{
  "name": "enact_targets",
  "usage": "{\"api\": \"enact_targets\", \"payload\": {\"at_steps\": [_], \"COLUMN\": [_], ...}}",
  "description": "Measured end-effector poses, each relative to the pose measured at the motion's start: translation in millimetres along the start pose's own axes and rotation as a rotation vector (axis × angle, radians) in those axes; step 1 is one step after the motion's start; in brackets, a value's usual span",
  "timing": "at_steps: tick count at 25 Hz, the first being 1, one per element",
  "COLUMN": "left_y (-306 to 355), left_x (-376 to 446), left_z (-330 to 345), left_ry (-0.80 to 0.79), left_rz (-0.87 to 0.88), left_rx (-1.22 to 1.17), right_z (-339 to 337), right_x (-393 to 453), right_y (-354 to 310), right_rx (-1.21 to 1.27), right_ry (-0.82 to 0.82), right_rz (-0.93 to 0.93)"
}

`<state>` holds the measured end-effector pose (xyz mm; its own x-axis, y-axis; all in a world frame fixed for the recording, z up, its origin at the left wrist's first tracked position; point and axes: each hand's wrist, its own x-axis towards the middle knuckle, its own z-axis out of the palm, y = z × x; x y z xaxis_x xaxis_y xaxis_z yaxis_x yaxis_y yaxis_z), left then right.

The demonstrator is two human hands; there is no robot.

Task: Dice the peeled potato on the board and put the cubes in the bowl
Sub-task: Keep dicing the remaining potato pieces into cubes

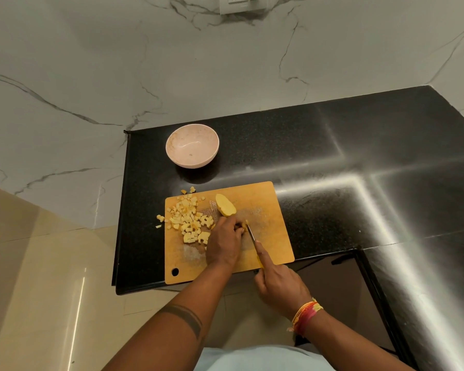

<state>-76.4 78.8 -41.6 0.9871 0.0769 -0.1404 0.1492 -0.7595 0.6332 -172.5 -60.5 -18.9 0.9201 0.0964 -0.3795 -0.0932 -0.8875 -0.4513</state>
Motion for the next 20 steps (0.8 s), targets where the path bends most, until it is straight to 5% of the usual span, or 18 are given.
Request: {"api": "enact_targets", "payload": {"at_steps": [11, 20], "left_y": [-6.7, -0.9], "left_x": [1.3, 3.3], "left_z": [1.2, -1.0], "left_ry": [-0.074, -0.084], "left_rz": [0.21, 0.144], "left_rx": [0.179, 0.111], "right_z": [-0.1, -2.4], "right_x": [-3.2, -7.4], "right_y": [3.0, 9.6], "right_rx": [-0.002, 0.036], "right_ry": [-0.009, 0.043], "right_rz": [0.0, -0.02]}}
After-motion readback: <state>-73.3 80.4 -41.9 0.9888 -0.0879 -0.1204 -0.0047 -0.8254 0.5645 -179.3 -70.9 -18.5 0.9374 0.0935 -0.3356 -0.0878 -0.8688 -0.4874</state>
